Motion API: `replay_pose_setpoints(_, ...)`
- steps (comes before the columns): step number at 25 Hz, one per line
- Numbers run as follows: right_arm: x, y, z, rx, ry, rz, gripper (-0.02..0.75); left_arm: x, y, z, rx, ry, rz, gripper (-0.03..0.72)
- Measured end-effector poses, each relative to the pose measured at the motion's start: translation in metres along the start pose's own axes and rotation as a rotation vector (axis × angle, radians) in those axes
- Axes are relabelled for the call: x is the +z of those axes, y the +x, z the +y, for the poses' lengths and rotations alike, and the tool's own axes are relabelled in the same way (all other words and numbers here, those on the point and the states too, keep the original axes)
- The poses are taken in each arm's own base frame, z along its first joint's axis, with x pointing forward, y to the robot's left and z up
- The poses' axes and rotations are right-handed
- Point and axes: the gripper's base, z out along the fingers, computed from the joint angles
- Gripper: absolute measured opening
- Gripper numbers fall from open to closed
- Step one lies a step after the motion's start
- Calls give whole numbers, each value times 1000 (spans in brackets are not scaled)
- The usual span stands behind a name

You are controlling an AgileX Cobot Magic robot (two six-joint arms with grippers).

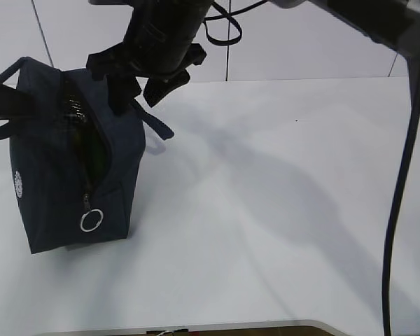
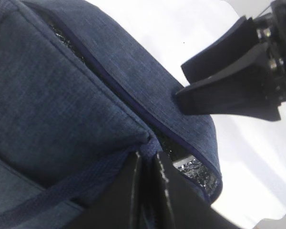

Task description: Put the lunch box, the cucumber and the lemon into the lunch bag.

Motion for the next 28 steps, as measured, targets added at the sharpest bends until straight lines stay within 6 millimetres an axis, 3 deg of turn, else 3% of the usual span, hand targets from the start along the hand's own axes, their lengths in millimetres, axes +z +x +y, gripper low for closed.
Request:
replay_pose_setpoints(4, 0, 0, 2, 2, -24, -2, 426, 0, -1, 1, 0, -12, -7, 2)
replay_pose_setpoints(11, 2, 0, 4, 8, -51, -1, 215, 0, -1, 1, 0, -15, -9, 2)
replay_pose_setpoints(16, 8, 1, 3, 9, -64, 9, 157, 0, -1, 1, 0, -16, -9, 2)
replay_pose_setpoints(20, 9, 1, 3, -31, -65, 9, 49, 0, -1, 1, 0, -14, -8, 2)
replay_pose_setpoints(28, 9, 2, -3, -50, 0, 16, 28, 0, 0, 0, 0, 5, 3, 2)
